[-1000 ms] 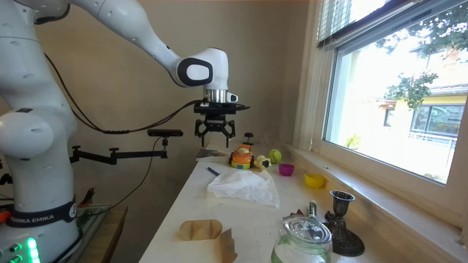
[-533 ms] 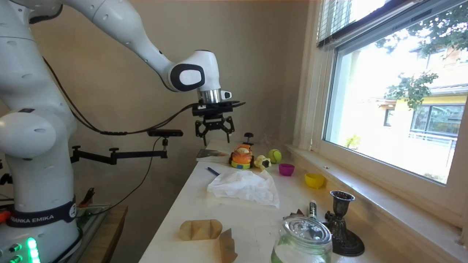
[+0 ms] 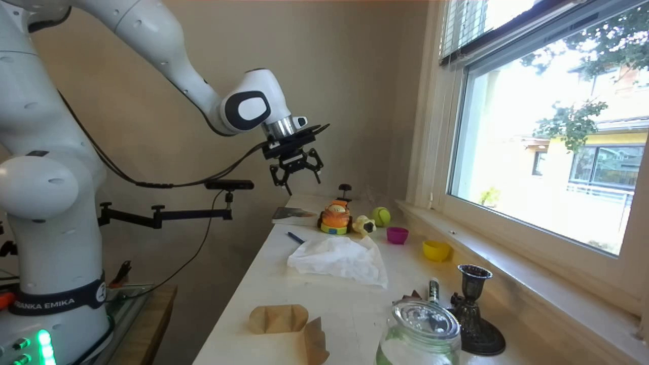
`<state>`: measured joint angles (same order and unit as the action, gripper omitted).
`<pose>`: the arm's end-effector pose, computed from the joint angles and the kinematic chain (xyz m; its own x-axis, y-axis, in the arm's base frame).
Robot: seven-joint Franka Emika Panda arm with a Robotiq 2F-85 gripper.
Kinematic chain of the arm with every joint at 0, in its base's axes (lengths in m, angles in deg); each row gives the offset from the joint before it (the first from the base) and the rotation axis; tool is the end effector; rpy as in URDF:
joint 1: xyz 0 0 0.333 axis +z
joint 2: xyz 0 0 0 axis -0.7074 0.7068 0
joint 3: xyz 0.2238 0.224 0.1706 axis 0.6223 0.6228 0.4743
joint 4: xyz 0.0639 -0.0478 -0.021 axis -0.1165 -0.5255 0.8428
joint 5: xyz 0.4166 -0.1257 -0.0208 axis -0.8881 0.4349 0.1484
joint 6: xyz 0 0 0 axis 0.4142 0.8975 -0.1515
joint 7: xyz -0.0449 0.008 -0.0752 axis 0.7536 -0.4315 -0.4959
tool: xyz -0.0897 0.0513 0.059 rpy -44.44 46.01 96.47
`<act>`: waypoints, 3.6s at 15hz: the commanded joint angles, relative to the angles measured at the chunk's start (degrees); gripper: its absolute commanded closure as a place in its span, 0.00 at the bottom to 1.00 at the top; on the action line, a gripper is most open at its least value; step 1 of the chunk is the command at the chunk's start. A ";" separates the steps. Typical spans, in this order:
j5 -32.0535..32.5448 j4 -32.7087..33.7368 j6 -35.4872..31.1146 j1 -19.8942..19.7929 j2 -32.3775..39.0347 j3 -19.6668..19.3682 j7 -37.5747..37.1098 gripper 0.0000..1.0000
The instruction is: Flip the children's book over
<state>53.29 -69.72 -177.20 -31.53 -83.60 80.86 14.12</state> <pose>0.4411 0.1745 0.4551 0.0842 0.9811 0.1743 0.8665 -0.1585 0.4733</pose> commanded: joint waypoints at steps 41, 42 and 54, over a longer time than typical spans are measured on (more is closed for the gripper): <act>15.35 -1.14 5.53 4.03 1.10 7.79 -28.94 0.00; 15.44 -1.36 5.38 4.22 1.11 7.83 -28.92 0.00; 20.55 -5.30 -0.71 3.59 2.13 9.11 -31.32 0.00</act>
<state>69.57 -73.48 -174.82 -26.92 -81.26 89.13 -13.52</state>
